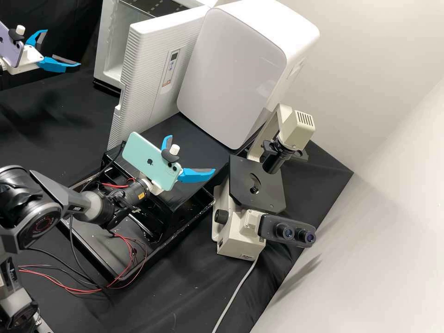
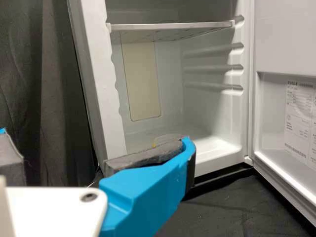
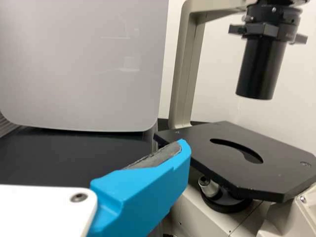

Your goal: Close the incubator door

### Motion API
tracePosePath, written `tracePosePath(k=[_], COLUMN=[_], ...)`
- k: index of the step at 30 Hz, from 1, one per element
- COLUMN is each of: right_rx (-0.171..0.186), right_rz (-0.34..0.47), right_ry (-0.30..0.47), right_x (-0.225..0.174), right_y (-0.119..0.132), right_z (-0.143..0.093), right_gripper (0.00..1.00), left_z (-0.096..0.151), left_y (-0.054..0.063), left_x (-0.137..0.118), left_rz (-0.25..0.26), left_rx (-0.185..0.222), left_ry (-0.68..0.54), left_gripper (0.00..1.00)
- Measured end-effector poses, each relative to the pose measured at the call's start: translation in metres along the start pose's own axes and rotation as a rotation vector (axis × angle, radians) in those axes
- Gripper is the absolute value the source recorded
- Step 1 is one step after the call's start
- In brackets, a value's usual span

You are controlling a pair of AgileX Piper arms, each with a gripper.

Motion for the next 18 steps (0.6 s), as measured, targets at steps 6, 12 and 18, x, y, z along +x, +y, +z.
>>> tracePosePath(k=[6, 12, 18], right_rx=[0.027, 0.029, 0.019], right_rz=[0.021, 0.044, 0.050], right_ry=[0.023, 0.081, 0.171], right_x=[0.003, 0.013, 0.031], right_y=[0.004, 0.012, 0.014], right_z=[-0.004, -0.017, -0.040], right_gripper=[0.00, 0.00, 0.00], left_z=[0.000, 0.000, 0.000], left_y=[0.000, 0.000, 0.000], left_x=[0.000, 0.000, 0.000], left_rz=[0.000, 0.000, 0.000], left_rx=[0.000, 0.000, 0.000], left_ry=[0.000, 0.000, 0.000], left_gripper=[1.00, 1.00, 1.00])
